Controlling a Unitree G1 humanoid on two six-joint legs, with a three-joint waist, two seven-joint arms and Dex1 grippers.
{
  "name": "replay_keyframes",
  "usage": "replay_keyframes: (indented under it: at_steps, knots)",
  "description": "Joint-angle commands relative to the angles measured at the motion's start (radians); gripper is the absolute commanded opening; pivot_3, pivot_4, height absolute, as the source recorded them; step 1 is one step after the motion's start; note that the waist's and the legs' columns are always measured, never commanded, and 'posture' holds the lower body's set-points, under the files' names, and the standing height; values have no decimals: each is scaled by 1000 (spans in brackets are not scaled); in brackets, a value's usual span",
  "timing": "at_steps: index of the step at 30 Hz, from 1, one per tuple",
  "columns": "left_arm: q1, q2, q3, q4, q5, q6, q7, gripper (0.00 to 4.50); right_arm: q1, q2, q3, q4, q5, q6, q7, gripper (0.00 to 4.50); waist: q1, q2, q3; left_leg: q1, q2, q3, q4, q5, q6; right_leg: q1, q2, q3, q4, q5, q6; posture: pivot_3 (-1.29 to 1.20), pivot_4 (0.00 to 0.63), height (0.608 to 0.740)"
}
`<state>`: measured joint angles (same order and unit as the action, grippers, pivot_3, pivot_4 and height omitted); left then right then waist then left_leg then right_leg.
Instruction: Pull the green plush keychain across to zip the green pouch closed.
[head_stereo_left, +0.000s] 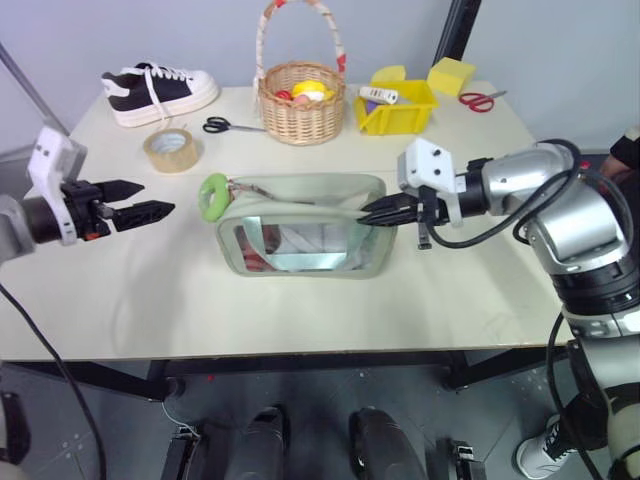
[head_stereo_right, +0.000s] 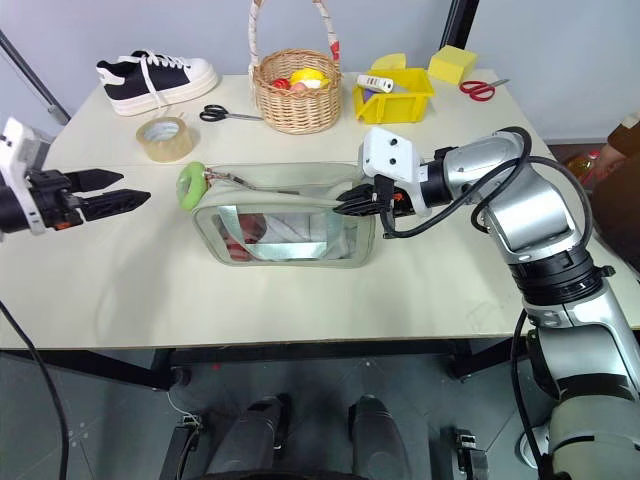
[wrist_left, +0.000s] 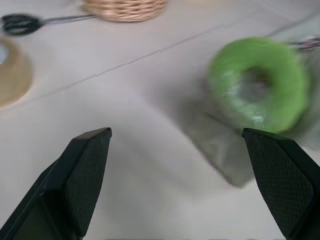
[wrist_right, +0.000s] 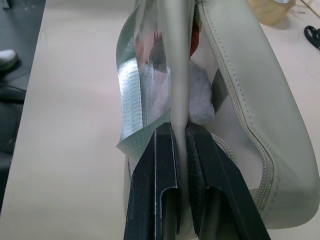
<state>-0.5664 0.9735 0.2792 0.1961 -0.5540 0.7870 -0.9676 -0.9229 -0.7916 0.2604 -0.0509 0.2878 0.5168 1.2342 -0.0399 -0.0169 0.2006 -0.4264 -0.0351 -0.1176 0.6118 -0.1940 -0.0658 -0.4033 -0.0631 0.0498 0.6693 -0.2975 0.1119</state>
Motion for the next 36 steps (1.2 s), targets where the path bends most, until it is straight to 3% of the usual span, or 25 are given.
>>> replay_keyframes:
  at_steps: [1,7,15,23,36]
  knots:
    - [-56,-69,3,36,22,-65,66,4500,-1,11,-15,-20,-4,2,2,23,1,-1,-1,0,0,0,1,0,0,0,0,0,0,0,1,0,150,740]
    - [-116,-149,18,45,-29,-14,89,4500,10,25,-17,-38,-3,23,-5,23,-9,-1,-1,0,0,0,1,0,0,-1,0,0,0,2,1,0,150,740]
    - [-114,-140,21,28,-87,60,52,4500,7,49,-15,-32,-10,35,-28,23,-7,-1,-1,0,0,0,1,0,0,-1,0,1,2,2,1,0,150,740]
    - [-209,-144,116,130,-141,107,113,4500,13,52,-19,-49,-8,48,-39,23,-8,-1,-1,0,0,0,1,0,0,-1,0,1,2,2,1,0,150,740]
    - [-118,-178,65,-10,-199,221,60,4500,13,50,-19,-60,-8,63,-47,23,-5,-1,-1,0,0,0,1,0,0,-1,0,1,3,2,1,0,150,740]
